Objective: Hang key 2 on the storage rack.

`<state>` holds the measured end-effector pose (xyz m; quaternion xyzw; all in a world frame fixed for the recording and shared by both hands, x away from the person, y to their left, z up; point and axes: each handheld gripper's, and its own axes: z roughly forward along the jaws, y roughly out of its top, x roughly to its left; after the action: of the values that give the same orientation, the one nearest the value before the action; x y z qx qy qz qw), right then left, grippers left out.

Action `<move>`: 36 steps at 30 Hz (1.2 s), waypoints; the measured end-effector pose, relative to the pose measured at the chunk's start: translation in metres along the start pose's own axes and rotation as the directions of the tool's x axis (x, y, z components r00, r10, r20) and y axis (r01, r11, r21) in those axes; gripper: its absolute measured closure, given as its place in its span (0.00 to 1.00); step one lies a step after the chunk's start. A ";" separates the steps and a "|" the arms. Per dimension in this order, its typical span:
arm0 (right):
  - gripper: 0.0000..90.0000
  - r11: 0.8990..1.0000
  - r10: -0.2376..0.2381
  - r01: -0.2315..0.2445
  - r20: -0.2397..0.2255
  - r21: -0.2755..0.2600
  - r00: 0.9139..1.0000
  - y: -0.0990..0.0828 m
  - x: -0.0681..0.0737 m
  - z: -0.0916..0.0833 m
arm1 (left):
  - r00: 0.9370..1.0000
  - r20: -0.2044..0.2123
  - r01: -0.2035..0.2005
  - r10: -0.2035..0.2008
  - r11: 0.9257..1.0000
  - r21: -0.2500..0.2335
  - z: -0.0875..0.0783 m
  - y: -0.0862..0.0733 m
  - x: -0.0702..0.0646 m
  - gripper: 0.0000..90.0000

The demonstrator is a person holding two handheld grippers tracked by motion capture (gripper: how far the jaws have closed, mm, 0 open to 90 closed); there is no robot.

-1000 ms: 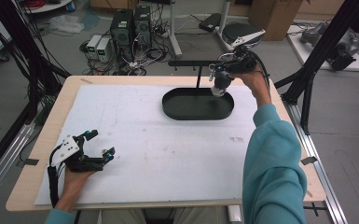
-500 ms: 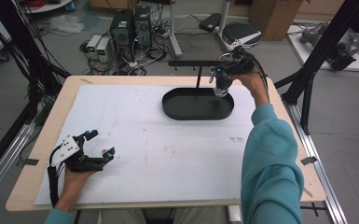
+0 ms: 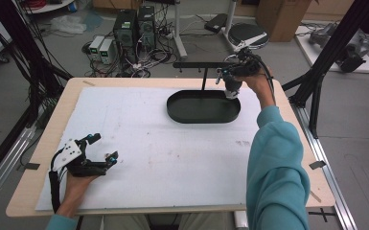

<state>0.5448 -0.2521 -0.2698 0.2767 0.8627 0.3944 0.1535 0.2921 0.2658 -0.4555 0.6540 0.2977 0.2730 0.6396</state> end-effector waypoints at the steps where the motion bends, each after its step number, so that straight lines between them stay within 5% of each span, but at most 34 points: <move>1: 0.99 1.000 -0.001 0.001 0.000 -0.003 1.000 0.000 -0.001 0.000 | 1.000 -0.001 -0.001 0.001 1.000 0.000 0.000 0.000 0.000 0.02; 25: 0.98 1.000 -0.012 0.013 0.060 -0.013 0.998 -0.001 -0.006 0.008 | 1.000 -0.003 -0.002 0.002 1.000 0.000 0.000 0.000 -0.001 0.02; 36: 0.90 1.000 -0.012 0.014 0.086 -0.025 0.996 -0.001 -0.006 0.006 | 1.000 0.000 0.001 -0.001 1.000 -0.004 0.000 0.000 -0.001 0.02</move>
<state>0.5521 -0.2525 -0.2744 0.2860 0.8519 0.3922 0.1966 0.2919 0.2651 -0.4557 0.6528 0.2974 0.2731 0.6410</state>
